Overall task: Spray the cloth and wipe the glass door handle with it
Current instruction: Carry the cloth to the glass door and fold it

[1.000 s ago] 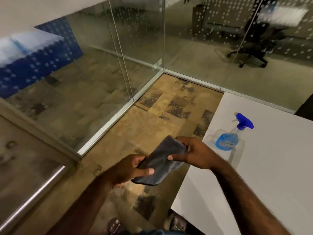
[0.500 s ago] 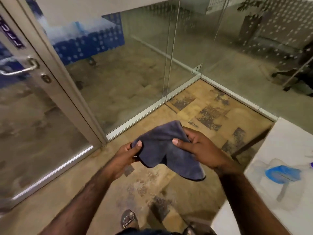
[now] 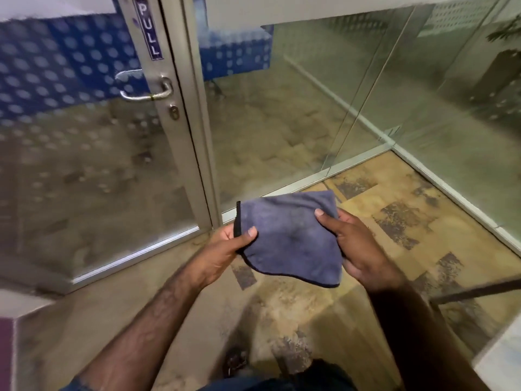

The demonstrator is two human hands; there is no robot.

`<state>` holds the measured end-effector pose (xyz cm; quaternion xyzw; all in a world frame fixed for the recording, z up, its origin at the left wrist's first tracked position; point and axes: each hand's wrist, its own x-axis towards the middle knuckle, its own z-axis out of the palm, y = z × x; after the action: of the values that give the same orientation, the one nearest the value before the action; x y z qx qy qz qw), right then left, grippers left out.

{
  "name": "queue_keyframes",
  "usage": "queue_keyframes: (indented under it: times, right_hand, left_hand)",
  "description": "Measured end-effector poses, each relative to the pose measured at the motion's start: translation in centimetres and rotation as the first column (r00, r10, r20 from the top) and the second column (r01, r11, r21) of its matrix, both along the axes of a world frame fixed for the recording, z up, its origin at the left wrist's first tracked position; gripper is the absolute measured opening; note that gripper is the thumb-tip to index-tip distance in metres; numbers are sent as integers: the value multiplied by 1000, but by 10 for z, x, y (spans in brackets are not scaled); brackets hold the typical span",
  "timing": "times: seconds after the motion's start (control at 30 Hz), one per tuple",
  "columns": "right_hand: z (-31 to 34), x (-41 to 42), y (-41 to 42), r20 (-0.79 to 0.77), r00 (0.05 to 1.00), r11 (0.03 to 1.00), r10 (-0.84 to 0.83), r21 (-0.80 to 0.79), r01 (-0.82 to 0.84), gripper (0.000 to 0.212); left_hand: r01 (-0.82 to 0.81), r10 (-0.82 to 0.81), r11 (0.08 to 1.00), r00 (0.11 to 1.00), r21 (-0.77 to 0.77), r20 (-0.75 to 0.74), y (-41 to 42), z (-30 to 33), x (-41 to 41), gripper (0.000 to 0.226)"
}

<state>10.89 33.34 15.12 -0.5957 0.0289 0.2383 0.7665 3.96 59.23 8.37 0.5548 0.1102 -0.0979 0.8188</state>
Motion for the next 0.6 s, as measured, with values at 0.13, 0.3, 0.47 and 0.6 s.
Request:
queue_keyframes:
  times: [0.13,0.3,0.47,0.6]
  right_hand:
    - [-9,8,31,-66,997,998,41,-37,-44,31]
    - [-12,20,63,17,985,979,172,-111,-169,101]
    - [-15,40,95,165,913,893,372,-331,-304,113]
    - [-21,58,126,205,830,800,519,-459,-387,91]
  left_hand:
    - [-145,150,984,988,102,-37,35,5,-1,49]
    - [-237,238,971,971,28,-22,71,7,-7,49]
    - [-342,341,939,940,39,29,104,10,-7,58]
    - [-377,369,918,926,119,85,130,17,1,73]
